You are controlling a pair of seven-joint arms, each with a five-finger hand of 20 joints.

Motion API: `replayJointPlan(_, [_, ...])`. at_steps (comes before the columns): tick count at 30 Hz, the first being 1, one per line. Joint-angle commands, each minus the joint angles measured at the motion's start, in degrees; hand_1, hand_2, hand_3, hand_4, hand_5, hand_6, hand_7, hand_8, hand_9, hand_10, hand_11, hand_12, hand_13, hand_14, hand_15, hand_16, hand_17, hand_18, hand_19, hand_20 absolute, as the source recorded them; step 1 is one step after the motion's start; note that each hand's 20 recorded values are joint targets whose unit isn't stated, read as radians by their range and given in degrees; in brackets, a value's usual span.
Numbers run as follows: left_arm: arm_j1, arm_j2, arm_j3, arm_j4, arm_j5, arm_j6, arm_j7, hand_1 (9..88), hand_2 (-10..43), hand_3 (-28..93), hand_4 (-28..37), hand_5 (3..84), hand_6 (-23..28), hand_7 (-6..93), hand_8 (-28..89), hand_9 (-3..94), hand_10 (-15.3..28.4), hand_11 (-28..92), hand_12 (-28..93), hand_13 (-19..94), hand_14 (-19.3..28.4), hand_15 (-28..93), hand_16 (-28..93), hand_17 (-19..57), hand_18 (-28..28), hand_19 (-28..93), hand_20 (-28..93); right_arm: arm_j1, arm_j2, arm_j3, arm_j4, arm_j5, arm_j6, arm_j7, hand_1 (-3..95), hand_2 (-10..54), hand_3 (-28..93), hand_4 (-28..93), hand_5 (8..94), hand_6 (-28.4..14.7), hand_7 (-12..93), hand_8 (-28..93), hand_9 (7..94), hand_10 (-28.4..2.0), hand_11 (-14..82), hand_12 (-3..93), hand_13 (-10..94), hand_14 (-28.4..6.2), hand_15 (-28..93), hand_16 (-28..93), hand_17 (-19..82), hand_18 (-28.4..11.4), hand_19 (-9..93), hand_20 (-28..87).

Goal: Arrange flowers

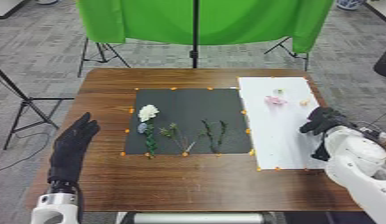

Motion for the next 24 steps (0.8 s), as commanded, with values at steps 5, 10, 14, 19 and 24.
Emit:
replayJointPlan(5, [1.0, -0.62, 0.07, -0.27, 0.26, -0.26, -0.61, 24.1, -9.5, 66, -23.3, 41.0, 4.5, 5.2, -5, 38.7, 11.3, 11, 16, 29, 15.5, 12, 7, 0.7, 13.8, 2, 18, 0.5, 0.8, -3.0, -2.4, -6.1, 20.3, -3.6, 65.3, -9.5, 53, -18, 79.3, -1.2, 18, 11, 89.0, -10.2, 8.8, 39.0, 90, -3.1, 55, 33, 64, -9.4, 93, 46])
replayJointPlan(10, [1.0, -0.15, -0.18, -0.21, 0.14, -0.42, -1.02, 24.1, -9.5, 66, -23.3, 41.0, 4.5, 5.2, -5, 38.8, 11.3, 11, 16, 29, 15.5, 12, 7, 0.7, 13.9, 2, 18, 9.9, 0.8, -10.6, -9.1, -2.0, 22.6, -9.8, 65.3, -9.5, 54, -18, 80.1, -1.4, 18, 11, 89.7, -10.0, 8.6, 39.7, 91, -2.6, 55, 33, 66, -8.9, 93, 46])
replayJointPlan(14, [0.7, 0.08, -0.11, -0.20, 0.17, -0.58, -1.05, 24.1, -9.5, 66, -23.2, 41.0, 4.5, 5.3, -5, 38.8, 11.3, 11, 16, 30, 15.5, 12, 7, 0.7, 13.8, 2, 18, 22.8, -1.9, -23.4, -10.7, 3.1, 22.7, -17.2, 65.1, -9.5, 54, -18, 80.1, -1.3, 18, 11, 89.6, -9.9, 8.2, 39.7, 91, -2.4, 54, 34, 65, -8.7, 93, 47])
replayJointPlan(19, [0.2, 0.26, 0.25, 0.01, 0.12, -0.94, -1.17, 23.9, -9.5, 66, -23.3, 41.1, 4.6, 5.2, -5, 38.8, 11.3, 11, 16, 30, 15.5, 12, 6, 0.7, 13.9, 2, 18, 37.4, -9.1, -39.6, -5.9, 5.6, 21.7, -26.2, 64.4, -9.5, 55, -18, 79.7, -0.6, 18, 11, 89.2, -9.2, 7.8, 40.1, 90, -2.2, 55, 35, 65, -8.6, 93, 48])
replayJointPlan(24, [-0.3, 0.33, 0.74, 0.23, -0.08, -1.00, -1.12, 23.4, -9.5, 66, -23.7, 41.0, 4.6, 5.1, -5, 38.8, 11.3, 11, 16, 29, 15.6, 12, 7, 0.7, 13.9, 2, 18, 43.6, -14.9, -49.7, -0.4, 5.1, 20.6, -31.1, 64.0, -9.5, 55, -19, 78.6, 0.6, 20, 11, 88.2, -8.7, 7.5, 40.4, 89, -2.1, 56, 35, 64, -8.8, 93, 51])
